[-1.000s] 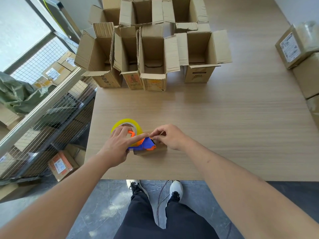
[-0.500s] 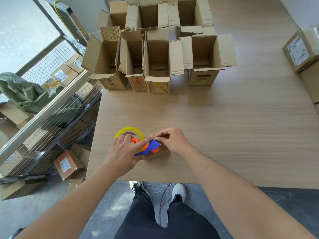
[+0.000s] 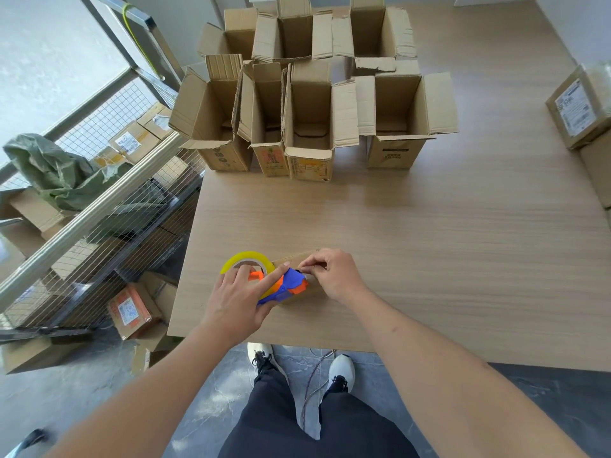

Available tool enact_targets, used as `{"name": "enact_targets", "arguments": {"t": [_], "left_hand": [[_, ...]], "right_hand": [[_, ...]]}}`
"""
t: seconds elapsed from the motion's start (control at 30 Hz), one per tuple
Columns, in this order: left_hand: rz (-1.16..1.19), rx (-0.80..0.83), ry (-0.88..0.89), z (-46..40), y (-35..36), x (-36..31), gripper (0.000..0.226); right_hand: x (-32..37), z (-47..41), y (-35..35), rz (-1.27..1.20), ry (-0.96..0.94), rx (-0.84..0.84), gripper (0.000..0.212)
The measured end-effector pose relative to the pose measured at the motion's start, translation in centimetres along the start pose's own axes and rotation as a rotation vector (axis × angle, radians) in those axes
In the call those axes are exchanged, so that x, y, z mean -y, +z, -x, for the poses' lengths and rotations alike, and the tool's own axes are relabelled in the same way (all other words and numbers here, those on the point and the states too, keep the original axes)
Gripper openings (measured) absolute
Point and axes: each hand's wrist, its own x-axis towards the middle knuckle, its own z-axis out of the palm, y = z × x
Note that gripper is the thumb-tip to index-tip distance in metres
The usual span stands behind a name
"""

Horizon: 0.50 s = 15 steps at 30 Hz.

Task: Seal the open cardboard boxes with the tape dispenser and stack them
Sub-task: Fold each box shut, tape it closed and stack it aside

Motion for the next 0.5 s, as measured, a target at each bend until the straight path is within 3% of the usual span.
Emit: {"name": "enact_targets", "arguments": {"t": [0.5], "left_hand": [[-0.007,0.016,0.042,-0.3,-0.1,-0.4,0.08]], "right_hand": [[-1.0,3.1,-1.5,-0.009,0.017,-0.22,0.015]]}}
